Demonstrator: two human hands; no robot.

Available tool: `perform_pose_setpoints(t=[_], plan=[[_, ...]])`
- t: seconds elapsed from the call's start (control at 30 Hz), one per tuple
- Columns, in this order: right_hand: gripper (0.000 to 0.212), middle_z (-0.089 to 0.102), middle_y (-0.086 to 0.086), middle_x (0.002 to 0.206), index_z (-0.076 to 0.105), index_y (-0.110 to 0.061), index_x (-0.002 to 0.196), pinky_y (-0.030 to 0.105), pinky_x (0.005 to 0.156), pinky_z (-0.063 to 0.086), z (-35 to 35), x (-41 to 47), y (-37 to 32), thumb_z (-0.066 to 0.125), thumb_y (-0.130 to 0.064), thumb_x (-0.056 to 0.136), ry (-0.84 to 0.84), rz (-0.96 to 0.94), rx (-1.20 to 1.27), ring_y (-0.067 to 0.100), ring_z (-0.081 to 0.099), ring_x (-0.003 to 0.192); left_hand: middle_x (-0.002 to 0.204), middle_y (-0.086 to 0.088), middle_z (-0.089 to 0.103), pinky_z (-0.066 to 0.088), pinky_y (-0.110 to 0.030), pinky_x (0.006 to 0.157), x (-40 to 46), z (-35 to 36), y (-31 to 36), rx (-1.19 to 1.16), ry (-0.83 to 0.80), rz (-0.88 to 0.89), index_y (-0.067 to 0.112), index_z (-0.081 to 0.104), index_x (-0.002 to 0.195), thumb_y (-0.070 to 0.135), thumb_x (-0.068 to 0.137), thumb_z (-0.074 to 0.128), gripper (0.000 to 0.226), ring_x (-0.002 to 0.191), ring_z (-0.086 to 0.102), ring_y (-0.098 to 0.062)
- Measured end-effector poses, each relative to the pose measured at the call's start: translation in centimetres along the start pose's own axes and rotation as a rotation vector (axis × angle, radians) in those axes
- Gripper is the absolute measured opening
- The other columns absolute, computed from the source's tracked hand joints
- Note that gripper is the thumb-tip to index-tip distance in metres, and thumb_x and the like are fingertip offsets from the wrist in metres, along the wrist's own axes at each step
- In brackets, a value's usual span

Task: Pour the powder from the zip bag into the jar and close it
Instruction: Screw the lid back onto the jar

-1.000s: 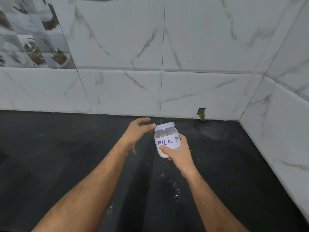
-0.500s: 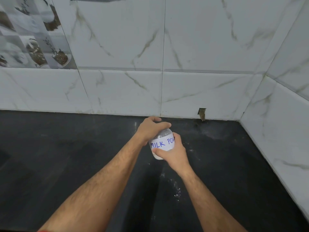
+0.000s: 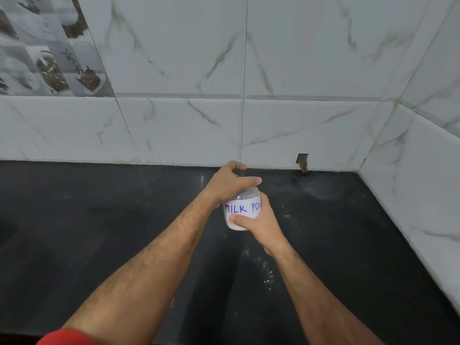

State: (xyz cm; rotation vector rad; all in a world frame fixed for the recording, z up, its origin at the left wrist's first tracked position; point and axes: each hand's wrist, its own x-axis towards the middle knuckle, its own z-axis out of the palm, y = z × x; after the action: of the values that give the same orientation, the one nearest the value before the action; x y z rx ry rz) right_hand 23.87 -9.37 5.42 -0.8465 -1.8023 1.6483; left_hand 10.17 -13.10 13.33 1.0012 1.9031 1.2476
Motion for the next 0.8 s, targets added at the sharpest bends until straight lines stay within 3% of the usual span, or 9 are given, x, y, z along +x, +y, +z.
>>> perform_pose_setpoints(t=[0.1, 0.17, 0.3, 0.43, 0.53, 0.63, 0.8], plan=[[0.097, 0.065, -0.008, 0.12, 0.041, -0.031, 0.134, 0.025, 0.082, 0.059, 0.0, 0.0, 0.8, 0.092, -0.035, 0.051, -0.028, 0.019, 0.049, 0.003, 0.068, 0.104, 0.11, 0.003, 0.065, 0.055, -0.031, 0.084, -0.2, -0.7, -0.9, -0.156, -0.05, -0.022, 0.026, 0.043, 0.14, 0.063, 0.077, 0.07, 0.078, 0.096, 0.069, -0.01], [0.1, 0.064, -0.006, 0.122, 0.04, -0.03, 0.136, 0.03, 0.086, 0.06, -0.1, 0.0, 1.1, 0.092, -0.034, 0.051, -0.01, 0.039, 0.07, 0.008, 0.067, 0.108, 0.119, 0.004, 0.063, 0.05, -0.036, 0.1, -0.6, -1.1, -2.0, -0.246, -0.059, -0.052, 0.021, 0.048, 0.133, 0.066, 0.09, 0.054, 0.063, 0.108, 0.063, -0.011], [0.104, 0.06, -0.005, 0.123, 0.033, -0.027, 0.136, 0.028, 0.087, 0.058, -0.6, 0.1, 1.7, 0.091, -0.038, 0.05, 0.045, 0.086, 0.05, 0.012, 0.064, 0.112, 0.115, -0.001, 0.076, 0.055, -0.036, 0.091, -1.9, -1.8, -5.4, -0.311, -0.125, -0.11, 0.02, 0.065, 0.121, 0.06, 0.1, 0.037, 0.052, 0.108, 0.071, -0.018], [0.096, 0.058, -0.004, 0.124, 0.03, -0.025, 0.135, 0.023, 0.081, 0.058, -0.8, 0.2, 2.7, 0.09, -0.034, 0.06, 0.002, 0.16, -0.016, 0.013, 0.062, 0.113, 0.11, -0.002, 0.078, 0.058, -0.04, 0.092, -2.2, -1.3, -8.1, -0.301, -0.189, -0.147, 0.018, 0.067, 0.12, 0.046, 0.102, 0.048, 0.038, 0.105, 0.073, -0.021], [0.078, 0.062, -0.002, 0.123, 0.041, -0.021, 0.129, 0.022, 0.08, 0.057, -1.6, 1.0, 3.5, 0.09, -0.022, 0.069, -0.033, 0.201, -0.096, 0.014, 0.065, 0.11, 0.113, -0.002, 0.076, 0.058, -0.042, 0.095, -1.3, -0.8, -9.2, -0.277, -0.166, -0.146, 0.02, 0.065, 0.123, 0.037, 0.1, 0.057, 0.03, 0.105, 0.073, -0.018], [0.069, 0.067, 0.0, 0.12, 0.051, -0.019, 0.123, 0.031, 0.089, 0.057, -3.0, 2.8, 3.8, 0.091, -0.017, 0.067, -0.056, 0.223, -0.205, 0.016, 0.068, 0.108, 0.116, -0.002, 0.075, 0.058, -0.041, 0.095, 0.2, -0.4, -9.6, -0.245, -0.167, -0.133, 0.019, 0.063, 0.127, 0.032, 0.097, 0.063, 0.033, 0.106, 0.072, -0.017], [0.072, 0.068, 0.002, 0.12, 0.054, -0.015, 0.127, 0.044, 0.098, 0.054, -4.9, 7.0, 3.3, 0.089, -0.012, 0.064, -0.08, 0.211, -0.383, 0.02, 0.066, 0.108, 0.115, 0.002, 0.073, 0.057, -0.035, 0.09, 3.2, 0.9, -9.4, -0.154, -0.137, -0.123, 0.022, 0.059, 0.13, 0.032, 0.097, 0.064, 0.035, 0.108, 0.068, -0.013]])
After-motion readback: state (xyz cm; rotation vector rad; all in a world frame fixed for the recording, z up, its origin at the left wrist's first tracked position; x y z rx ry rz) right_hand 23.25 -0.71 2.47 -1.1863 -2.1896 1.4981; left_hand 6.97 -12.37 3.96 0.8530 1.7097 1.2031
